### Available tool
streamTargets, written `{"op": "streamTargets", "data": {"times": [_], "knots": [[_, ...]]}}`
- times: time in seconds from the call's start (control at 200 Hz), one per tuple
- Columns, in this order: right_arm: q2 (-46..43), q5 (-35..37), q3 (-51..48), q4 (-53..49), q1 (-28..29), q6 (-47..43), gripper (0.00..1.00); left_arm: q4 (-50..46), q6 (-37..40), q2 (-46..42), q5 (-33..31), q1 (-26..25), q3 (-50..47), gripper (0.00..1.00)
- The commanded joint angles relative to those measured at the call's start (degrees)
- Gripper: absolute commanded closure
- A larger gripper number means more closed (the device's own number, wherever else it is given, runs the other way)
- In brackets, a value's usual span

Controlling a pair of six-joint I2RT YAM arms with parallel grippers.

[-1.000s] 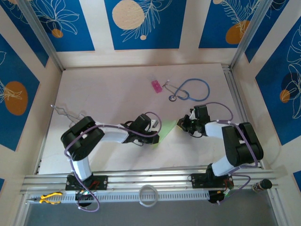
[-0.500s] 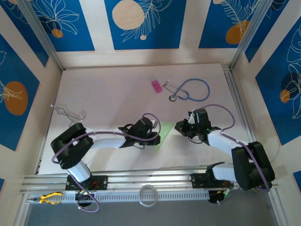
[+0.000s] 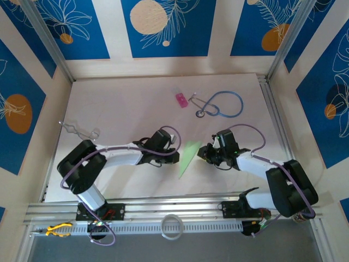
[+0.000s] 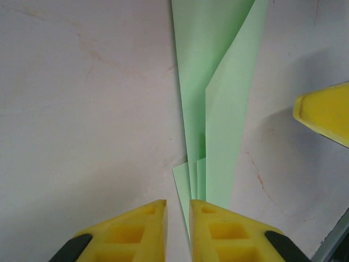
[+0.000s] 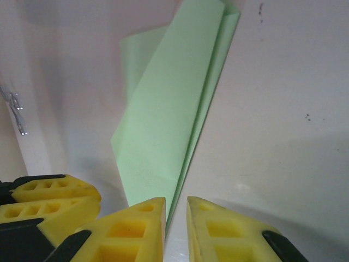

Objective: Fold a paper plane with a square sheet of paper (pick it up from the middle)
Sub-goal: Fold the wing for the fifth time at the center of the table, then turn over a paper plane at the center of the table.

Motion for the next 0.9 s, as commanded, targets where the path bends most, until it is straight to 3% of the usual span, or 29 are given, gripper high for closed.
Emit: {"op": "streamTargets", "data": {"times": [0.0, 0.35, 0.89], "knots": [[1.6, -0.4, 1.7, 0.3, 0.9, 0.2, 0.81, -1.5, 1.9, 2.0, 3.3, 0.6, 2.5, 0.81], [4.7, -1.1, 2.6, 1.2, 1.9, 0.5, 0.81, -5.1, 3.9, 5.0, 0.6, 1.0, 5.7, 0.77], [8.5, -1.8, 3.1, 2.7, 2.7, 0.7, 0.81, -1.7, 5.0, 8.1, 5.7, 1.1, 7.4, 0.7]]}}
